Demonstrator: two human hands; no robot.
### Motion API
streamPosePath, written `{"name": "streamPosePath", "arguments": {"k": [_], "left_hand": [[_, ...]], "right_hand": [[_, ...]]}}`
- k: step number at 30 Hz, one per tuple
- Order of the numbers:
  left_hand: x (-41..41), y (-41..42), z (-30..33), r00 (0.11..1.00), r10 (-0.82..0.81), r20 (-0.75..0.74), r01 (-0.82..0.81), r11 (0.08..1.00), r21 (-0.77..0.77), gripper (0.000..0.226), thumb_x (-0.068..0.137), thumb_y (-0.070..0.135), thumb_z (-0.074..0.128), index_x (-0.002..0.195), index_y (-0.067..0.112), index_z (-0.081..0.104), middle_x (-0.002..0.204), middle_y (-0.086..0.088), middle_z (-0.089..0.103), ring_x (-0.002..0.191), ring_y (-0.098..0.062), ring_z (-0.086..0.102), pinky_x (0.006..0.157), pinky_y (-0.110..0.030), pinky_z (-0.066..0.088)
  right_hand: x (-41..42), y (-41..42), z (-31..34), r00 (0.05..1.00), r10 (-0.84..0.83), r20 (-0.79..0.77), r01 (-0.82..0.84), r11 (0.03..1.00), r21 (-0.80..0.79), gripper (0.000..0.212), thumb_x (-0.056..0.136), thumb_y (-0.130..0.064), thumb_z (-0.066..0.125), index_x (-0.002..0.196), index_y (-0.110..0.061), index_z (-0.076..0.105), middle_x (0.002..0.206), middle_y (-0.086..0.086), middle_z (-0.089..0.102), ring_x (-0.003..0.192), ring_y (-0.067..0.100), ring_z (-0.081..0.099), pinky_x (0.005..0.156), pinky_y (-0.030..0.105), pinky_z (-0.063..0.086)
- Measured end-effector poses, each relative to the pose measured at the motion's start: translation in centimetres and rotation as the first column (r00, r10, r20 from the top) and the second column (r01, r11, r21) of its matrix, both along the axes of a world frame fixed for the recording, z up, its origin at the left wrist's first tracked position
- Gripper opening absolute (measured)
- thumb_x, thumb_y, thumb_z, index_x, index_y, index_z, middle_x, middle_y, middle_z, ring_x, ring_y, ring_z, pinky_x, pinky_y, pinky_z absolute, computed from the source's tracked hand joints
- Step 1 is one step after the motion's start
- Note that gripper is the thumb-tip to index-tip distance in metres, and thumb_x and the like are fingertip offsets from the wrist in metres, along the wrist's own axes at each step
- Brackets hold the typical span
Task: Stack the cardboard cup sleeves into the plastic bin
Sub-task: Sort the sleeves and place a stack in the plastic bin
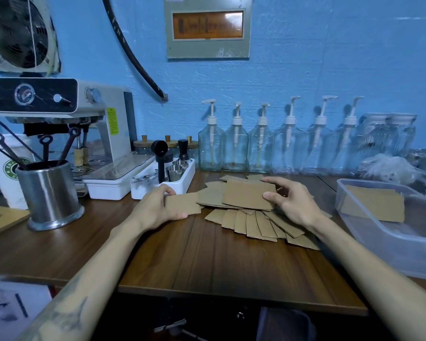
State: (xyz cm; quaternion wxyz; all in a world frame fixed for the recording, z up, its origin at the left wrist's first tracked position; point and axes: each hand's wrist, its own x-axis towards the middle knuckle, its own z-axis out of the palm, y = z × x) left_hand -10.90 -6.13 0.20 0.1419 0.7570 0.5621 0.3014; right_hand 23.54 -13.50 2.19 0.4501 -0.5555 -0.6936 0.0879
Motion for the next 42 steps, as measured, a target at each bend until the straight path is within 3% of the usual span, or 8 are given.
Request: {"name": "streamPosePath", "arguments": {"k": [6, 14, 17, 22, 26, 31, 37, 42], "left_hand": [[-0.9, 0.5, 1.2, 0.898, -0.055, 0.437, 0.042, 0.998, 0.039, 0.027, 0.083, 0.006, 0.075, 0.100, 0.023, 0.063, 0.089, -0.002, 0.053, 0.081, -0.025, 0.055, 0.067, -0.033, 0.047], [2.6, -0.2, 4.7, 0.596, -0.164, 0.786, 0.126, 0.986, 0.111, 0.024, 0.077, 0.015, 0.082, 0.097, 0.024, 0.071, 0.094, 0.006, 0.072, 0.087, -0.008, 0.067, 0.063, -0.016, 0.053], [5.3, 0.3, 5.8, 0.566, -0.207, 0.798, 0.166, 0.977, 0.135, 0.027, 0.085, 0.011, 0.075, 0.109, 0.019, 0.065, 0.100, -0.001, 0.070, 0.086, -0.015, 0.068, 0.058, -0.024, 0.056], [8.4, 0.8, 5.4, 0.715, -0.301, 0.632, 0.199, 0.953, 0.228, 0.041, 0.089, 0.013, 0.071, 0.122, 0.023, 0.048, 0.106, -0.005, 0.059, 0.058, -0.018, 0.067, 0.038, -0.033, 0.053], [8.5, 1.2, 4.1, 0.638, -0.329, 0.696, 0.283, 0.941, 0.186, 0.060, 0.082, 0.006, 0.077, 0.129, 0.021, 0.044, 0.114, -0.015, 0.066, 0.079, -0.024, 0.073, 0.057, -0.034, 0.060], [8.4, 0.8, 4.8, 0.428, -0.331, 0.841, 0.287, 0.932, 0.220, 0.060, 0.079, 0.006, 0.079, 0.127, 0.023, 0.047, 0.100, -0.009, 0.076, 0.093, -0.019, 0.073, 0.067, -0.024, 0.056], [11.0, -0.2, 3.0, 0.762, -0.444, 0.472, 0.385, 0.896, 0.220, 0.035, 0.081, 0.018, 0.078, 0.113, 0.029, 0.069, 0.094, 0.006, 0.073, 0.081, -0.002, 0.062, 0.076, -0.023, 0.046], [11.7, 0.1, 1.3, 0.835, -0.461, 0.302, 0.379, 0.878, 0.292, 0.044, 0.079, 0.020, 0.080, 0.120, 0.030, 0.067, 0.101, 0.009, 0.043, 0.101, 0.000, 0.045, 0.096, -0.022, 0.040]], "right_hand": [[0.2, -0.1, 0.0, 0.999, -0.014, -0.050, 0.013, 1.000, -0.025, 0.035, 0.090, -0.022, 0.072, 0.122, -0.035, 0.067, 0.074, -0.004, 0.064, 0.071, 0.018, 0.058, 0.079, 0.031, 0.051], [0.7, 0.4, 0.0, 0.994, -0.018, -0.107, 0.013, 0.999, -0.044, 0.035, 0.091, -0.016, 0.070, 0.124, -0.030, 0.067, 0.068, 0.008, 0.062, 0.053, 0.016, 0.056, 0.059, 0.027, 0.056], [0.8, 0.5, 0.0, 0.995, -0.025, -0.097, 0.021, 0.999, -0.046, 0.036, 0.091, -0.018, 0.071, 0.123, -0.034, 0.067, 0.070, 0.002, 0.063, 0.056, 0.016, 0.057, 0.064, 0.030, 0.057], [1.0, 0.8, -0.1, 0.997, -0.046, -0.059, 0.043, 0.998, -0.043, 0.037, 0.089, -0.025, 0.072, 0.122, -0.040, 0.066, 0.077, -0.004, 0.064, 0.068, 0.017, 0.059, 0.077, 0.030, 0.054], [1.0, 0.8, -0.1, 0.998, -0.034, -0.060, 0.031, 0.998, -0.046, 0.037, 0.090, -0.024, 0.072, 0.123, -0.040, 0.065, 0.074, -0.004, 0.062, 0.065, 0.017, 0.059, 0.075, 0.032, 0.056], [0.8, 0.8, 0.2, 0.999, 0.005, -0.035, -0.007, 0.999, -0.046, 0.040, 0.090, -0.021, 0.072, 0.125, -0.037, 0.064, 0.072, -0.014, 0.060, 0.069, 0.016, 0.061, 0.076, 0.034, 0.056], [0.9, 0.9, 0.0, 0.999, 0.018, -0.040, -0.019, 0.999, -0.048, 0.040, 0.089, -0.021, 0.072, 0.124, -0.039, 0.065, 0.064, -0.023, 0.058, 0.064, 0.001, 0.058, 0.071, 0.023, 0.049], [0.9, 0.8, 0.1, 0.998, 0.056, -0.017, -0.057, 0.996, -0.070, 0.043, 0.092, -0.019, 0.068, 0.130, -0.039, 0.060, 0.060, -0.036, 0.059, 0.052, 0.002, 0.054, 0.063, 0.017, 0.047]]}}
